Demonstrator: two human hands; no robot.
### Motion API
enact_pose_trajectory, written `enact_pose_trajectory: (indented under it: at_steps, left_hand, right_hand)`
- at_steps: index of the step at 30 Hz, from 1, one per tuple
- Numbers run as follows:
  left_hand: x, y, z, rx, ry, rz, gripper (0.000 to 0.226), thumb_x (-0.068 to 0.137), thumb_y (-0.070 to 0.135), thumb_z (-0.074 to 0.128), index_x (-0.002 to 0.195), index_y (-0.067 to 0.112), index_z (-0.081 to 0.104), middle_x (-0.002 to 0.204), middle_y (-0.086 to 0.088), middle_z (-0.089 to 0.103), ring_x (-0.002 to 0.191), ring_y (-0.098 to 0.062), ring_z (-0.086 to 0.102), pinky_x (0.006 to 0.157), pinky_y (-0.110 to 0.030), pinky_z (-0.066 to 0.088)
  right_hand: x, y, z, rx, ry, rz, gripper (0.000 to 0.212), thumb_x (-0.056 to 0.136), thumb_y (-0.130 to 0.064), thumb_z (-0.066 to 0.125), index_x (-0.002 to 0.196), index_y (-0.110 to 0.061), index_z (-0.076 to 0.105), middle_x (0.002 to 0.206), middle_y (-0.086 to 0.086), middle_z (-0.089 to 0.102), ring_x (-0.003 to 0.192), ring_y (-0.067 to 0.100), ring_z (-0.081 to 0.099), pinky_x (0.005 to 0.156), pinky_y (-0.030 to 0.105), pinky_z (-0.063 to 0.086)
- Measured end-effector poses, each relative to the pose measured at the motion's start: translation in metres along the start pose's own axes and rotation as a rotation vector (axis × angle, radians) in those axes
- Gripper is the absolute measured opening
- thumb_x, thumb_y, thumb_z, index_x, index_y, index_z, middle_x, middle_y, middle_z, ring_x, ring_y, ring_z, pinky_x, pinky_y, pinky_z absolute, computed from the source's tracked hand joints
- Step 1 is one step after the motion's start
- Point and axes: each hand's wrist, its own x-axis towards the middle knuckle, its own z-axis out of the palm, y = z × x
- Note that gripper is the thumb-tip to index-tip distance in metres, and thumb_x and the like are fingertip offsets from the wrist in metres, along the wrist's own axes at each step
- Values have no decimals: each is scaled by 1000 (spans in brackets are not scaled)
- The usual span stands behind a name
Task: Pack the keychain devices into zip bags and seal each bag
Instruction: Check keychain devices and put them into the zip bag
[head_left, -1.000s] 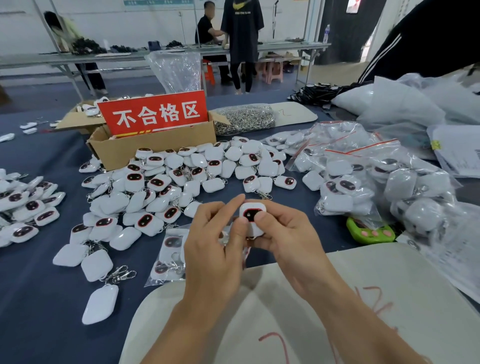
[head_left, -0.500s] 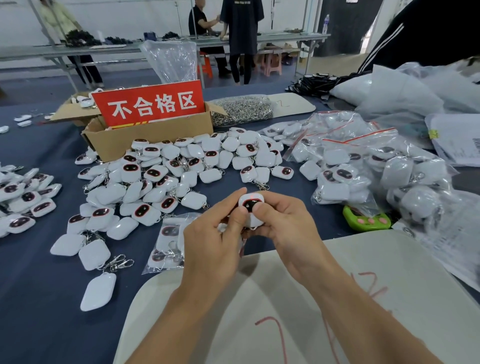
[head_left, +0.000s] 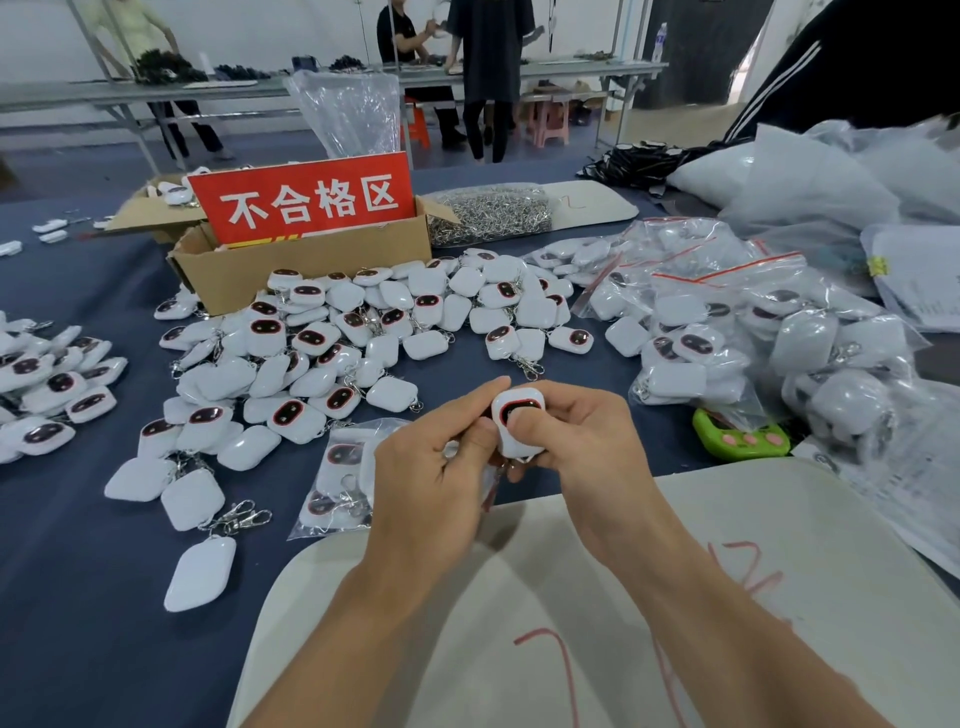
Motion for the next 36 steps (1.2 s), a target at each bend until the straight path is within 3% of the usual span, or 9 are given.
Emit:
enact_pose_trajectory:
  at_steps: [4, 8, 12, 16, 19, 24, 28, 34, 36]
  left_hand:
    - [0, -3, 1, 0, -13, -26, 34, 103, 15, 62, 120, 42, 72, 91, 16, 77, 79, -17, 72, 70, -23, 61]
    - [0, -5, 2, 76, -11, -11, 33, 104, 22, 59, 129, 42, 68, 85, 30, 71, 80, 2, 69, 69, -8, 52]
    - [-1, -5, 2, 70, 5, -15, 33, 102, 30, 57, 129, 46, 67, 88, 25, 74, 84, -5, 70, 68, -9, 52]
    - [-1, -5, 2, 74, -17, -10, 33, 105, 26, 57, 132, 41, 67, 99, 27, 74, 87, -1, 71, 71, -13, 56]
    - [-1, -5, 2, 63, -17, -2, 32, 105, 23, 58, 132, 36, 68, 109, 32, 72, 98, 7, 69, 73, -5, 51]
    - [-1, -7, 2, 69, 4, 1, 30, 102, 36, 56, 126, 49, 67, 88, 18, 76, 77, -5, 70, 66, -15, 55]
    - [-2, -10, 2, 59, 6, -13, 31, 102, 33, 58, 124, 51, 69, 91, 13, 76, 81, -7, 71, 68, -21, 59]
    - [0, -10, 3, 123, 2, 39, 29, 100, 36, 59, 124, 49, 69, 89, 34, 71, 82, 11, 66, 71, -3, 48]
    - [-2, -8, 3, 140, -1, 57, 32, 99, 32, 58, 123, 51, 67, 93, 38, 70, 86, 12, 66, 73, -2, 47]
  right_hand:
    - [0, -1, -1, 11, -4, 5, 18, 83, -6, 63, 88, -9, 80, 79, 19, 73, 69, 26, 66, 61, 30, 54]
    - [-2, -3, -3, 19, -80, 22, 22, 88, 3, 60, 101, -5, 76, 92, 26, 75, 77, 29, 71, 72, 39, 61]
    - [-3, -6, -4, 33, -131, 27, 26, 85, -2, 63, 109, -1, 73, 98, 28, 75, 83, 33, 71, 83, 47, 62]
    - [-2, -6, -3, 45, -126, 21, 26, 82, 4, 62, 105, 1, 74, 94, 28, 75, 81, 34, 72, 74, 41, 60]
    - [-2, -6, -3, 45, -109, 28, 28, 79, -2, 63, 104, 0, 74, 93, 27, 76, 82, 34, 73, 73, 37, 60]
    - [0, -8, -7, 71, -137, 80, 26, 84, 0, 58, 102, -2, 77, 99, 29, 74, 91, 33, 74, 80, 38, 62]
    - [3, -9, -7, 88, -73, 141, 25, 89, 0, 56, 96, -3, 80, 98, 28, 75, 88, 30, 73, 76, 37, 63]
    - [3, -6, -7, 29, -47, 107, 22, 87, -6, 57, 92, 0, 77, 93, 32, 70, 82, 31, 68, 75, 45, 63]
    - [1, -6, -6, 14, -51, 85, 21, 82, -12, 61, 91, -1, 77, 91, 30, 71, 79, 28, 69, 70, 38, 61]
